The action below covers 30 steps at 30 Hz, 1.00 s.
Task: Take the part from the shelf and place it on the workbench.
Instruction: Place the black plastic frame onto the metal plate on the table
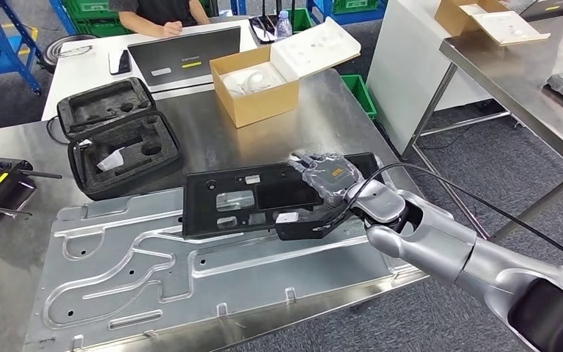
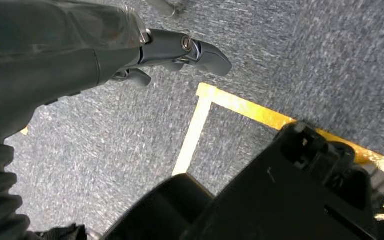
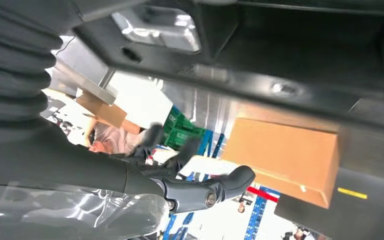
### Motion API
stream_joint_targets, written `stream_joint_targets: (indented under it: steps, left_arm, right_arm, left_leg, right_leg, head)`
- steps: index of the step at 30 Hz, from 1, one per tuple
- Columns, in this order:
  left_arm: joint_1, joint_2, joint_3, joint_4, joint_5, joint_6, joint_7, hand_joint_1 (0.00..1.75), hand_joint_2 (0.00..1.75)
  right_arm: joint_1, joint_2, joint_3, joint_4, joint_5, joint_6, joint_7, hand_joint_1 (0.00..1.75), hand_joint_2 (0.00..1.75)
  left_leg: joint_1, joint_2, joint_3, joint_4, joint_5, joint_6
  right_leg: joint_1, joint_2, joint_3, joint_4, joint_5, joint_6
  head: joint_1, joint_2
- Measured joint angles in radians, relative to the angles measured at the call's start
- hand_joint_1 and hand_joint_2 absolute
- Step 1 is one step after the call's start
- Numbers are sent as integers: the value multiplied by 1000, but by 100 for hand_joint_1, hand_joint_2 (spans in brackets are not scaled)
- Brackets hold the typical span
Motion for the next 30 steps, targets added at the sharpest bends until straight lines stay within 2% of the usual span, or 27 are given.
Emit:
stream_joint_targets:
  steps: [1,2,3,6,8,10,11,12,13,16,17,18,20,22,23,25,26,27,28,29,30]
  left_arm:
    - [0,0,0,0,0,0,0,0,0]
    - [-1,0,0,0,0,0,0,0,0]
    - [-1,0,0,0,0,0,1,0,0]
    - [0,0,0,0,1,4,2,0,0]
    - [-1,-1,0,0,2,15,2,0,0]
    - [1,-1,0,0,6,26,1,0,0]
    - [3,-1,0,0,8,29,1,0,0]
    - [5,-1,0,0,11,32,1,0,0]
    - [6,-1,0,0,13,34,1,0,0]
    - [10,0,1,0,18,36,-2,0,0]
    - [11,0,1,0,19,36,-4,0,0]
    - [14,1,1,0,20,36,-6,0,0]
    - [22,1,2,0,24,37,-12,0,0]
    - [26,1,5,0,29,38,-17,0,0]
    - [27,1,6,0,32,40,-20,0,0]
    - [30,1,8,0,36,43,-26,0,0]
    - [33,1,9,0,37,45,-28,0,0]
    - [36,1,10,0,39,46,-29,0,0]
    - [40,1,11,0,41,47,-30,0,0]
    - [42,1,12,0,41,48,-31,0,0]
    - [44,1,13,0,43,49,-32,0,0]
  right_arm:
    - [-1,0,0,2,0,0,0,0,0]
    - [-1,1,0,3,0,1,0,0,0]
    - [-1,1,0,5,0,2,0,0,0]
    - [-2,1,0,7,9,8,3,0,0]
    - [-4,1,-1,7,22,20,11,0,0]
    - [-4,-1,-1,7,36,42,24,0,0]
    - [-4,-4,-1,6,39,54,33,0,0]
    - [-4,-10,-2,1,41,65,43,0,0]
    - [-5,-17,-4,-7,41,76,53,0,0]
    - [-19,-50,-25,-51,39,101,88,0,0]
    - [-26,-63,-35,-67,37,109,99,0,0]
    - [-33,-77,-44,-81,35,116,108,0,0]
    - [-42,-106,-58,-110,32,133,126,0,0]
    - [-48,-138,-72,-143,35,153,141,0,0]
    - [-53,-155,-80,-159,37,163,149,0,0]
    - [-64,-189,-95,-193,38,186,163,0,0]
    - [-67,-205,-102,-209,35,197,169,0,0]
    - [-69,-221,-108,-226,33,207,174,0,0]
    - [-69,-237,-114,-242,29,216,178,0,0]
    - [-71,-251,-120,-258,26,222,181,0,0]
    - [-74,-265,-128,-275,25,227,183,0,0]
  left_leg:
    - [-1,0,3,2,-4,-6]
    - [-3,-1,5,2,-8,-11]
    - [-5,0,5,2,-9,-16]
    - [-3,2,0,12,-19,-29]
    - [0,5,-34,90,-64,-41]
    - [3,8,-103,236,-128,-48]
    - [3,8,-133,294,-146,-50]
    - [4,9,-146,317,-145,-48]
    - [3,9,-139,296,-125,-45]
    - [-3,9,-45,87,-25,-24]
    - [-6,9,-23,38,-7,-19]
    - [-9,10,-11,14,0,-16]
    - [-10,10,-9,8,3,-12]
    - [-8,11,-9,2,12,0]
    - [-6,12,-9,-2,16,6]
    - [-6,13,-12,-2,21,13]
    - [-6,14,-14,-2,22,15]
    - [-6,14,-15,-2,24,15]
    - [-5,15,-17,-1,26,14]
    - [-4,15,-19,0,28,12]
    - [-3,15,-20,1,30,9]
  right_leg:
    - [-1,0,31,-65,25,-1]
    - [0,0,50,-105,36,-4]
    - [1,1,57,-122,36,-8]
    - [2,3,58,-126,36,-26]
    - [-1,3,61,-128,37,-35]
    - [0,3,61,-127,37,-39]
    - [0,4,61,-127,37,-40]
    - [1,5,62,-126,37,-40]
    - [2,6,63,-126,37,-40]
    - [6,9,64,-126,36,-37]
    - [8,10,63,-126,36,-35]
    - [9,10,62,-126,37,-32]
    - [9,10,62,-126,38,-22]
    - [6,9,53,-103,13,-13]
    - [5,8,39,-62,-18,-9]
    - [5,8,-10,73,-101,-5]
    - [4,8,-32,137,-131,-3]
    - [4,7,-40,173,-141,-1]
    - [3,7,-27,167,-131,1]
    - [1,6,6,118,-105,3]
    - [-2,3,54,42,-74,5]
  head:
    - [0,0]
    - [-1,0]
    - [-1,0]
    - [-2,0]
    - [-2,0]
    - [-3,0]
    - [-3,0]
    - [-3,0]
    - [-3,0]
    - [-3,0]
    - [-2,0]
    - [-2,0]
    - [-1,0]
    - [-1,0]
    - [0,0]
    - [1,0]
    - [1,0]
    - [1,0]
    - [1,0]
    - [1,0]
    - [1,0]
